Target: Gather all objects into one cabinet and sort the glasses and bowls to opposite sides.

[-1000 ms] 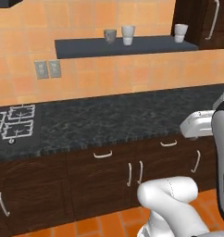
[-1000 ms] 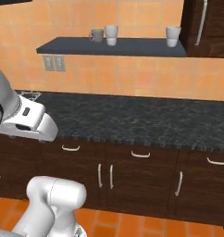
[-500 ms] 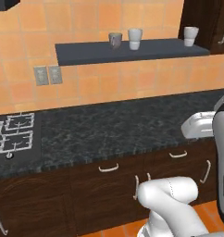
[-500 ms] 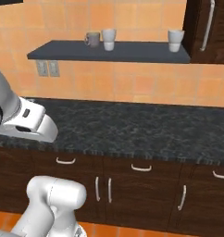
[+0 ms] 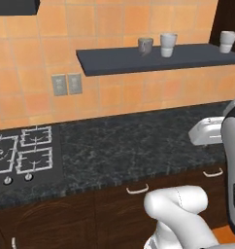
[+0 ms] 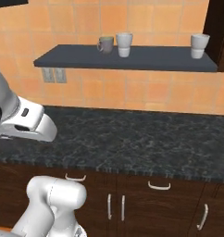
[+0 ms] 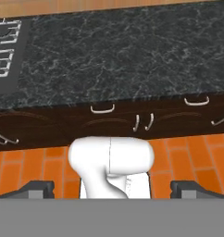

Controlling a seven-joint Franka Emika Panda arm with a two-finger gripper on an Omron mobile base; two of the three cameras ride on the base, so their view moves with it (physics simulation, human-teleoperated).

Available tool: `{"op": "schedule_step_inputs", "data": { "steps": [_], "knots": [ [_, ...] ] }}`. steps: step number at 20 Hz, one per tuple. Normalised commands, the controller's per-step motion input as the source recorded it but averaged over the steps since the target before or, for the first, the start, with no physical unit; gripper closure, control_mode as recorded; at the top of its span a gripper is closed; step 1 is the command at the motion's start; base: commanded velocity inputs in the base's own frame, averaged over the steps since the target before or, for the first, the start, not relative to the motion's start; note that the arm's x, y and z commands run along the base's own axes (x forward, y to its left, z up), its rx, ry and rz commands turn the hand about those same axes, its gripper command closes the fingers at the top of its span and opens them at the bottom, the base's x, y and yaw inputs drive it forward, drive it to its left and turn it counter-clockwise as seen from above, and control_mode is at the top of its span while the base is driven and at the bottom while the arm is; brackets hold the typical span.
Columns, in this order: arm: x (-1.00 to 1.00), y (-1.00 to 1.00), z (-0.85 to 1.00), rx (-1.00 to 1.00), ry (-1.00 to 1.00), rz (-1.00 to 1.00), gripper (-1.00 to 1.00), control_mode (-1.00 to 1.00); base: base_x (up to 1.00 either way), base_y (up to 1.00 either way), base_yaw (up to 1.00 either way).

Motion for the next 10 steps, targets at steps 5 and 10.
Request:
{"op": "schedule_step_inputs", "data": {
  "steps": [5, 10],
  "knots": [
    [0.0, 0.0, 0.0, 0.0, 0.0, 0.0, -1.0, 1.0, 0.4, 0.01, 0.15],
    [0.0, 0.0, 0.0, 0.0, 0.0, 0.0, -1.0, 1.0, 0.53, 0.0, 0.09]
  ]
}}
